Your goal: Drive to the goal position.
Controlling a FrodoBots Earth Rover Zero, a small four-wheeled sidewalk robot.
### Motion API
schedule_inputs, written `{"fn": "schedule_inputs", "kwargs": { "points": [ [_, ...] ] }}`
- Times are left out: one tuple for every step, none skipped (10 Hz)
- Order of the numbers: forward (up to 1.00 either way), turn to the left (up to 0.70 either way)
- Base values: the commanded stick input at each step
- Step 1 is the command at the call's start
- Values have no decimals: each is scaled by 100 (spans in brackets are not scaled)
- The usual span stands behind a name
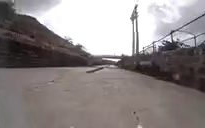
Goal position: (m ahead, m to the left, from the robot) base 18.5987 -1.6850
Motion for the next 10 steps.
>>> {"fn": "schedule_inputs", "kwargs": {
  "points": [
    [100,-27],
    [100,0],
    [100,0],
    [100,0],
    [100,0],
    [100,0],
    [100,0],
    [100,0],
    [100,0],
    [100,0]
  ]
}}
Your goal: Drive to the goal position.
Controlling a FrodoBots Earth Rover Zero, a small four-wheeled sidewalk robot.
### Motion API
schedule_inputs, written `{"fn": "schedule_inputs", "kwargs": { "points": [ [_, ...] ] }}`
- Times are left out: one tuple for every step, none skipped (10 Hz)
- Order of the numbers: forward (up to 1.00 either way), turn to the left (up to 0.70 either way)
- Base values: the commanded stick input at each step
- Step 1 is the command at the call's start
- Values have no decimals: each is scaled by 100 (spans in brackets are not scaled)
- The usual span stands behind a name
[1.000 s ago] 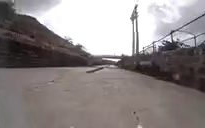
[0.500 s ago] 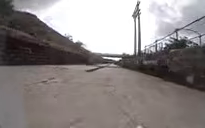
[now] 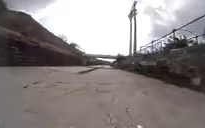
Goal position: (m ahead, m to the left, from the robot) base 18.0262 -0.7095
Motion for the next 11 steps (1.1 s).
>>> {"fn": "schedule_inputs", "kwargs": {
  "points": [
    [100,0],
    [100,0],
    [100,0],
    [100,0],
    [100,0],
    [100,0],
    [100,0],
    [100,0],
    [100,0],
    [100,0],
    [100,0]
  ]
}}
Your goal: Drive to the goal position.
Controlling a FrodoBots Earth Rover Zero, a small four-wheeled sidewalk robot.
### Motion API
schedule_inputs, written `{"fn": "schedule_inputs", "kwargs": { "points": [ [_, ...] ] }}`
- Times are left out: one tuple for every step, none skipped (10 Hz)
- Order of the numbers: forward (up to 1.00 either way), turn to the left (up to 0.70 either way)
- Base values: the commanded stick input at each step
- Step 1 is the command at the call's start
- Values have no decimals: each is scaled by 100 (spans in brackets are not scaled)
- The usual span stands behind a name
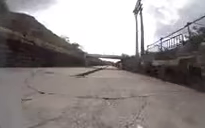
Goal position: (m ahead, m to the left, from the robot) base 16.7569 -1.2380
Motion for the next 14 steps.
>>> {"fn": "schedule_inputs", "kwargs": {
  "points": [
    [100,0],
    [100,-1],
    [100,-16],
    [100,-27],
    [100,-27],
    [100,-27],
    [100,-27],
    [100,-19],
    [100,-4],
    [100,0],
    [100,0],
    [100,0],
    [100,0],
    [100,0]
  ]
}}
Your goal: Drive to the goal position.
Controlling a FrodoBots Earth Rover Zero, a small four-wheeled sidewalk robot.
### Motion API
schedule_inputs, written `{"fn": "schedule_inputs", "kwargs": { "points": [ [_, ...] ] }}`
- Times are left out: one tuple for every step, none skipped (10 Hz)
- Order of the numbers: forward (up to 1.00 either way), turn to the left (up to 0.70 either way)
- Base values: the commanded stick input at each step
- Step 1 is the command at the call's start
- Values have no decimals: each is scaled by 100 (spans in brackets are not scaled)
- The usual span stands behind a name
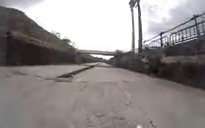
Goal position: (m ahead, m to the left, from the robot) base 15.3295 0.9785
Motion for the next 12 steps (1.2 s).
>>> {"fn": "schedule_inputs", "kwargs": {
  "points": [
    [100,0],
    [100,0],
    [100,0],
    [100,0],
    [100,0],
    [100,0],
    [100,0],
    [100,0],
    [100,0],
    [100,0],
    [100,0],
    [100,0]
  ]
}}
